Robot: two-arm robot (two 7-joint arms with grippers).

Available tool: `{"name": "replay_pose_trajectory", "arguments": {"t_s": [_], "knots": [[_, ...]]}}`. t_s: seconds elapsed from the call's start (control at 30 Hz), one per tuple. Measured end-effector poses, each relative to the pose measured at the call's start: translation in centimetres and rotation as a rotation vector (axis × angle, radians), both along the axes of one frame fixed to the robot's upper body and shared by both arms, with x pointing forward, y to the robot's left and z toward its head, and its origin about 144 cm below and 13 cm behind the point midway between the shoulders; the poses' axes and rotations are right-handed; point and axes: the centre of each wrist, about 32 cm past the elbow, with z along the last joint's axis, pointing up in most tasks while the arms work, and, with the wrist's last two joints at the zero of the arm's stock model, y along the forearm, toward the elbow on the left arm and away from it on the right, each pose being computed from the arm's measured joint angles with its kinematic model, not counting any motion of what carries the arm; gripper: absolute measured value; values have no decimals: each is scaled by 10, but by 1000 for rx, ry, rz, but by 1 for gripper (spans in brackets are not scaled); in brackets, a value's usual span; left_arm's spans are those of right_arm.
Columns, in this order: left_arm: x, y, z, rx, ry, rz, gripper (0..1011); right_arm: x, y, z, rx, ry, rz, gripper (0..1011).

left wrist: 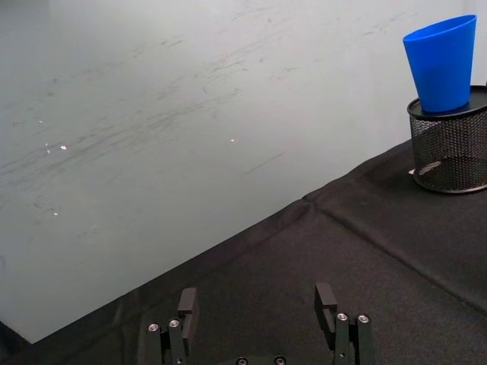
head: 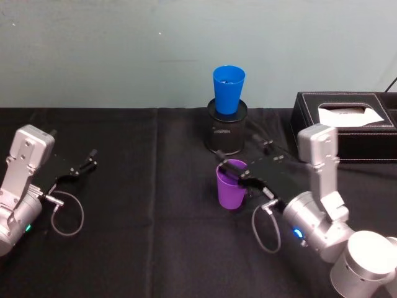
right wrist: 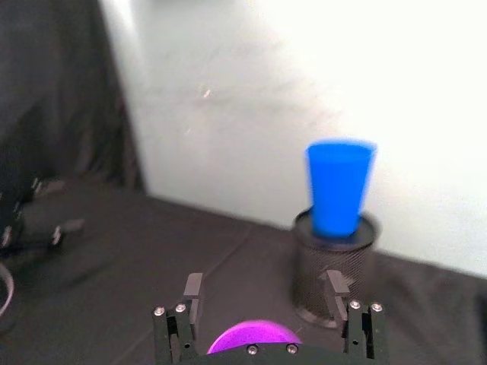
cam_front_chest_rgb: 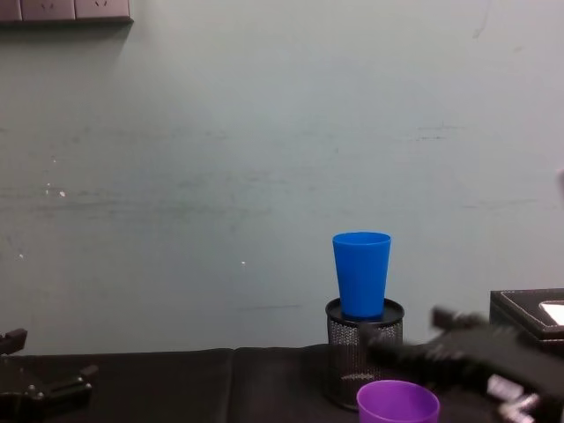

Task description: Pick up one cup with a gripper and tap it against the other cup.

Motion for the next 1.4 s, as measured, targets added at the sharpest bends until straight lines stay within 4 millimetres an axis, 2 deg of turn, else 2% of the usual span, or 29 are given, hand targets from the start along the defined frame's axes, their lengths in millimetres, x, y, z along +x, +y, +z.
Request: {"name": "replay_pose_trajectory", "arguments": {"t_s": [0.2,0.33,0.47,0.67,1.4], "knots": [[0,0,0,0,0,0,1000,-12,-8,11,8,-55,-181,1004],[0,0,0,0,0,0,1000,-13,-10,6,-37,-58,-335,1004],[0,0,0,0,0,0,1000,-8,-11,-1,-70,-30,-386,1004],[0,0,0,0,0,0,1000,0,-9,-6,-111,-9,-407,1004],[0,0,0,0,0,0,1000,-3,-10,-5,-95,-17,-404,1004]]}}
